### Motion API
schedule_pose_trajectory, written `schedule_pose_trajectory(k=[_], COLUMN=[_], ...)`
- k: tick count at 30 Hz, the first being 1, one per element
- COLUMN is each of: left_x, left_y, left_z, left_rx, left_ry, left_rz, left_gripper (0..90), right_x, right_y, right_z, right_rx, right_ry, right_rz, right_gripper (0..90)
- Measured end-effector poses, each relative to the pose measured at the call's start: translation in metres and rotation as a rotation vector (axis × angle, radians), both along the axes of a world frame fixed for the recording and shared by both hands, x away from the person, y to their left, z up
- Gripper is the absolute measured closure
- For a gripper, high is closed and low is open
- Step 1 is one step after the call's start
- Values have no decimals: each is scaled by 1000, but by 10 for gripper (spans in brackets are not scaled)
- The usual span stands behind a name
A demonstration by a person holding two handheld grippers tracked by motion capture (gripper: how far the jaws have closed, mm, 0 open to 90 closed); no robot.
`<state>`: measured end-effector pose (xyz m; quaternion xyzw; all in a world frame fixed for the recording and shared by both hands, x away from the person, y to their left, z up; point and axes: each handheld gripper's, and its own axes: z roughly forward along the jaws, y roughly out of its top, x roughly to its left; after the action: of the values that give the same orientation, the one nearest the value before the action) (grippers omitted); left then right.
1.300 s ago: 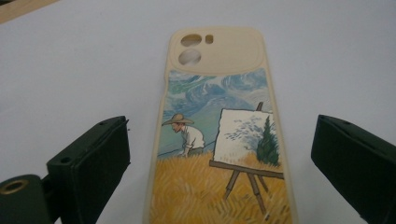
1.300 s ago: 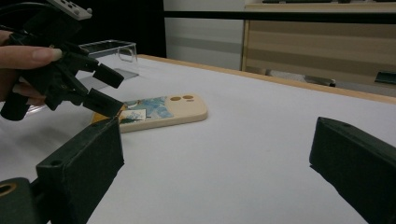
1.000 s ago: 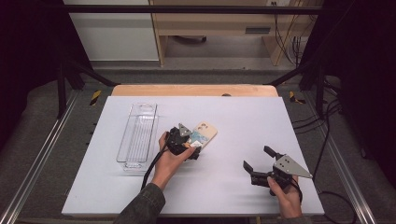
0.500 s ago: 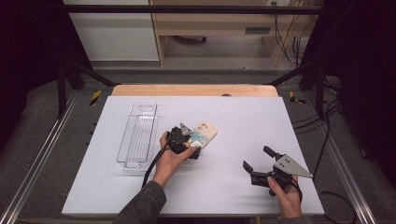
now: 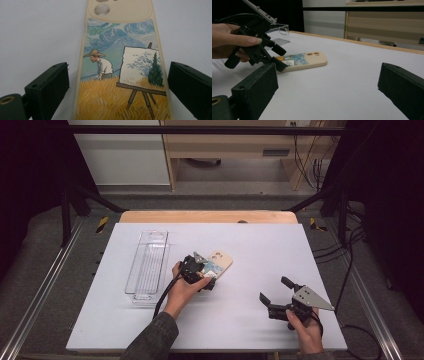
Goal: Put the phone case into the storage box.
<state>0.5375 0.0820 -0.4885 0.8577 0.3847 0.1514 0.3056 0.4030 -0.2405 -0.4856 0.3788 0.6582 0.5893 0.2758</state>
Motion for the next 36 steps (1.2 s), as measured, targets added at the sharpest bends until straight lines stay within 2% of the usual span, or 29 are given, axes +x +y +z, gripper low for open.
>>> schedule_pose_trajectory(k=[9, 15, 19, 24, 28, 36], left_x=[0, 1, 0, 0, -3, -13], left_y=[-1, -2, -2, -2, -3, -5], left_z=[-3, -3, -1, -1, 0, 14], left_rx=[17, 14, 16, 19, 1, -69], left_ry=[6, 14, 9, 7, -10, -97], left_rz=[-12, -4, 1, -1, -12, -17], left_gripper=[46, 53, 105, 110, 114, 116], right_x=[0, 0, 0, 0, 0, 0], right_y=[0, 2, 2, 2, 2, 3], right_z=[0, 0, -1, 0, -1, -1], right_rx=[1, -9, -12, -12, -14, -23], right_ry=[3, 2, 4, 8, 5, 9], right_rz=[2, -2, -2, -1, -1, 0], right_gripper=[29, 29, 29, 29, 29, 29])
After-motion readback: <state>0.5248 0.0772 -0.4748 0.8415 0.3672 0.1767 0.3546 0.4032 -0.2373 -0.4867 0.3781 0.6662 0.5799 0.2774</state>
